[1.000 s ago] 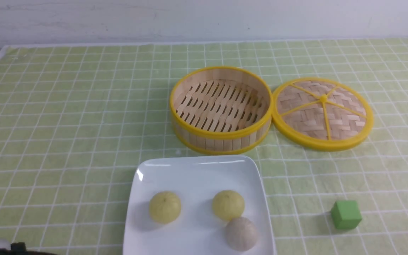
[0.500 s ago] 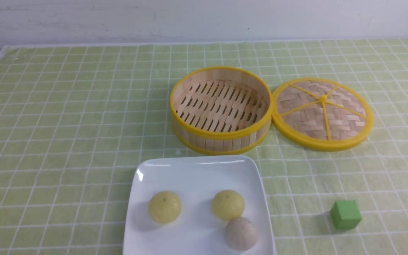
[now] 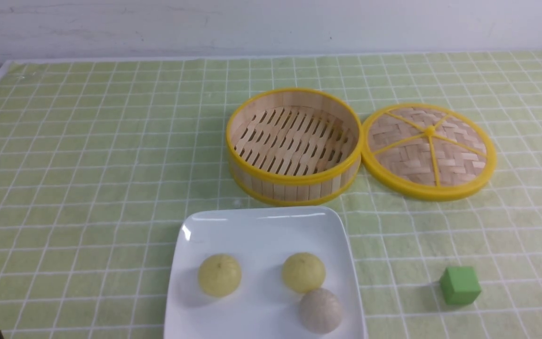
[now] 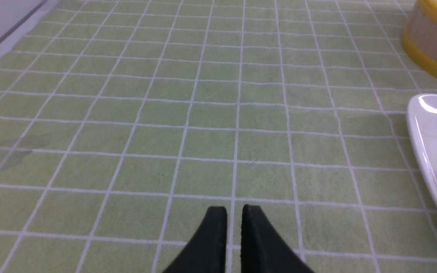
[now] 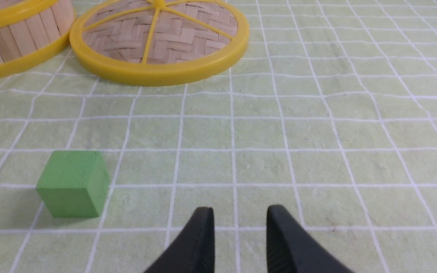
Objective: Put the steamed buns into the plate on the green tablecloth.
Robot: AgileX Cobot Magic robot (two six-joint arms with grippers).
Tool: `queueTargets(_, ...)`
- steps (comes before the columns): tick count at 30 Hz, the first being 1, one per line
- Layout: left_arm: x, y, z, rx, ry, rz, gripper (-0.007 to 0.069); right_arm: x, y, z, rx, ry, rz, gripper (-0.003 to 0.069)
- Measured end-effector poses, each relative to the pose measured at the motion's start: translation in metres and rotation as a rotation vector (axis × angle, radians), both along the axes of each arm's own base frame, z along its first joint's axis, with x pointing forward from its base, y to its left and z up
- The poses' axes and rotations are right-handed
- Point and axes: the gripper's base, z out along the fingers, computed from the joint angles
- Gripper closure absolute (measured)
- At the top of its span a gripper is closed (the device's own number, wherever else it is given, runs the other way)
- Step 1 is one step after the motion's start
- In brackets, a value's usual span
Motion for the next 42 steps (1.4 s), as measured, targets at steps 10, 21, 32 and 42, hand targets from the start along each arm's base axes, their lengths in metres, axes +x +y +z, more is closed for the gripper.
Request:
queueTargets(10, 0.0000, 0.0005, 0.0000, 0.001, 0.000, 0.009, 0.0529, 0.0000, 0.0000, 0.0000, 0.000, 0.000, 0.000, 0.0423)
queueTargets(21, 0.0000, 0.0005, 0.0000, 0.001, 0.000, 0.009, 0.0516, 0.0000, 0.0003, 0.0000, 0.000, 0.000, 0.005, 0.0421)
queueTargets(32, 0.0000, 0.0005, 0.0000, 0.001, 0.000, 0.009, 0.0498, -0.0001, 0.0023, 0.0000, 0.000, 0.000, 0.044, 0.0421)
queueTargets(42, -0.0001, 0.0005, -0.0001, 0.001, 0.001, 0.010, 0.0497, -0.0001, 0.0027, 0.0000, 0.000, 0.000, 0.053, 0.0420)
